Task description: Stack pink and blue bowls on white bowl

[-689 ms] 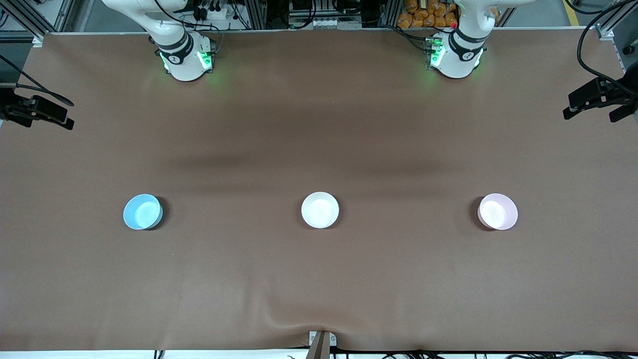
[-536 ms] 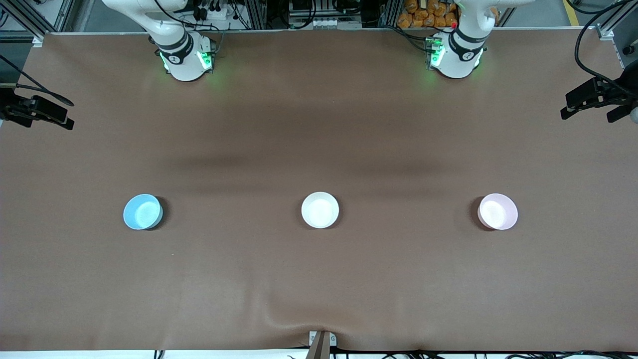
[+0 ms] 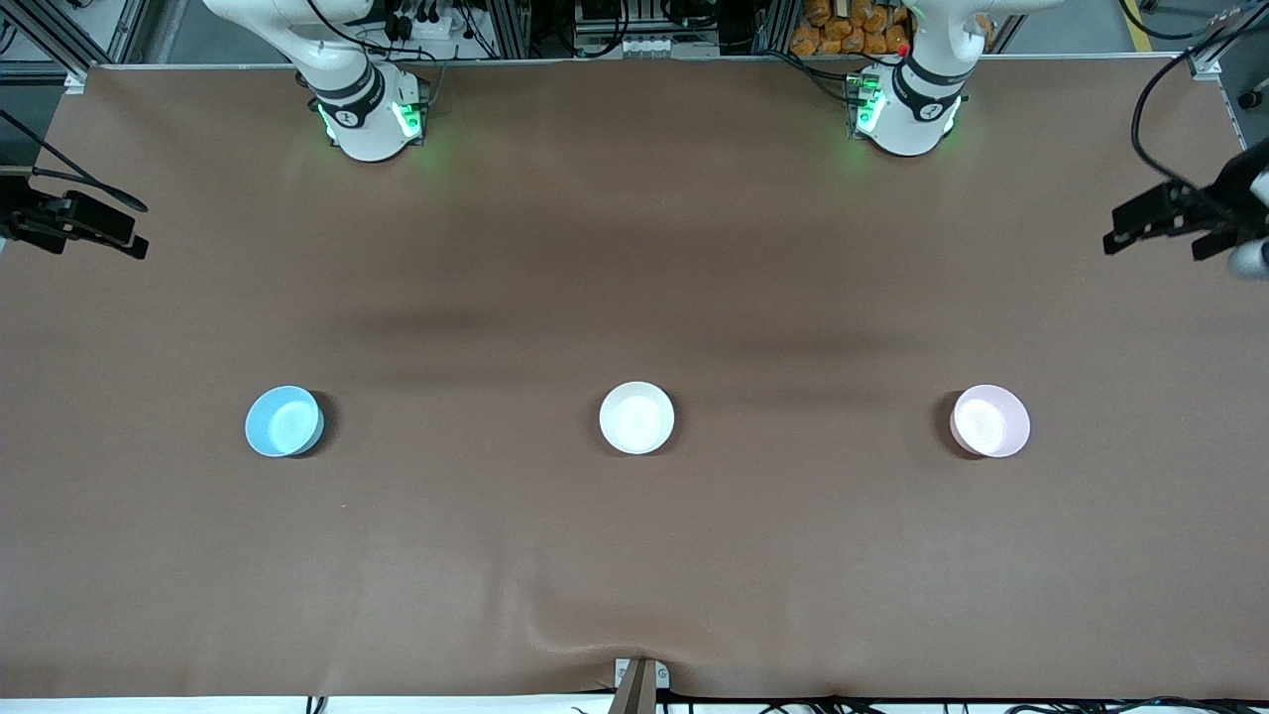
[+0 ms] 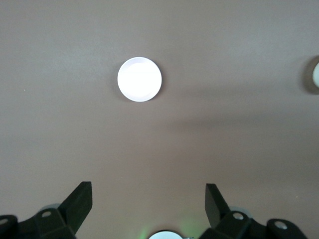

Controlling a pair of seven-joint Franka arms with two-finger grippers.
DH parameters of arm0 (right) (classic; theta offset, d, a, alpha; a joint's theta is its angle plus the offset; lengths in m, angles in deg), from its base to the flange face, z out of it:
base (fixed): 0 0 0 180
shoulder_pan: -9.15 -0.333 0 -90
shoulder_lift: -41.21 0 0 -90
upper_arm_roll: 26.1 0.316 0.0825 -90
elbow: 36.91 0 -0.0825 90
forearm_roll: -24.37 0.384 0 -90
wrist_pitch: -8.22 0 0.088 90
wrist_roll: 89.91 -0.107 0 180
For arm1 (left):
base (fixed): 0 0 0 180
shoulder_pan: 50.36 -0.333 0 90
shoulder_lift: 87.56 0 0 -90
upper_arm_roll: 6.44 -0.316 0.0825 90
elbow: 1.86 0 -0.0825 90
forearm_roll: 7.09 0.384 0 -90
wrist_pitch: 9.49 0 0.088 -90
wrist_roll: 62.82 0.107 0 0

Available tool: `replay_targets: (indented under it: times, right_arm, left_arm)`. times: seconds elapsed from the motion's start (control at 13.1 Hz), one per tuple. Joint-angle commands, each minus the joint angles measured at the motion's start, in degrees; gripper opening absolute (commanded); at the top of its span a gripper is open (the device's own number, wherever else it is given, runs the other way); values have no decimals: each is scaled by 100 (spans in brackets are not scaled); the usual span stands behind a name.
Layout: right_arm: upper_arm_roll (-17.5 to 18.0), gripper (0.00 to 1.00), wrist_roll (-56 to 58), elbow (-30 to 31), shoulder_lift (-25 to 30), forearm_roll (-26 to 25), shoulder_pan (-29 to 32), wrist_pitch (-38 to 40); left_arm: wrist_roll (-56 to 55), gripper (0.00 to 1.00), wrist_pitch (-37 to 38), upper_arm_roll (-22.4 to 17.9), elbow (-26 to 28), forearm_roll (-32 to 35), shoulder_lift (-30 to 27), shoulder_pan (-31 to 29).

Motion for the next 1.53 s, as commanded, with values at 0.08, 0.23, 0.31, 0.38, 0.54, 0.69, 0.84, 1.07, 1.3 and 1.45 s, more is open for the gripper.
replay_targets:
  times: [0.08, 0.23, 0.31, 0.38, 0.54, 0.69, 0.84, 1.07, 1.3, 1.45]
  right_arm:
    - [5, 100, -89, 20, -6, 101, 21, -37]
    - [5, 100, -89, 20, -6, 101, 21, -37]
    - [5, 100, -89, 11, -6, 101, 21, -37]
    - [5, 100, -89, 11, -6, 109, 21, -45]
    - [5, 100, -98, 11, -6, 110, 12, -37]
    - [5, 100, -98, 20, -15, 110, 12, -45]
    - [5, 100, -98, 20, -15, 110, 12, -45]
    - [5, 100, -98, 20, -32, 110, 12, -45]
    - [5, 100, -98, 20, -32, 110, 4, -45]
    - [5, 100, -98, 29, -32, 110, 4, -37]
  left_arm:
    - [847, 100, -798, -33, 33, 69, 1016, -398]
    - [1023, 100, -1623, -33, 217, 78, 1508, -442]
    - [1398, 100, -2045, -33, 366, 26, 1676, -521]
    - [1646, 100, -2440, -16, 559, -10, 1834, -635]
    - [1735, 100, -3109, -7, 937, -176, 2028, -653]
    - [1806, 100, -3734, 2, 1184, -221, 2265, -662]
    - [2017, 99, -4104, 28, 1185, -221, 2582, -662]
    - [2140, 85, -4281, 28, 1185, -510, 2881, -662]
    - [2281, 68, -4570, 37, 1193, -537, 3031, -671]
    - [2491, 61, -4843, 28, 1255, -581, 3163, -662]
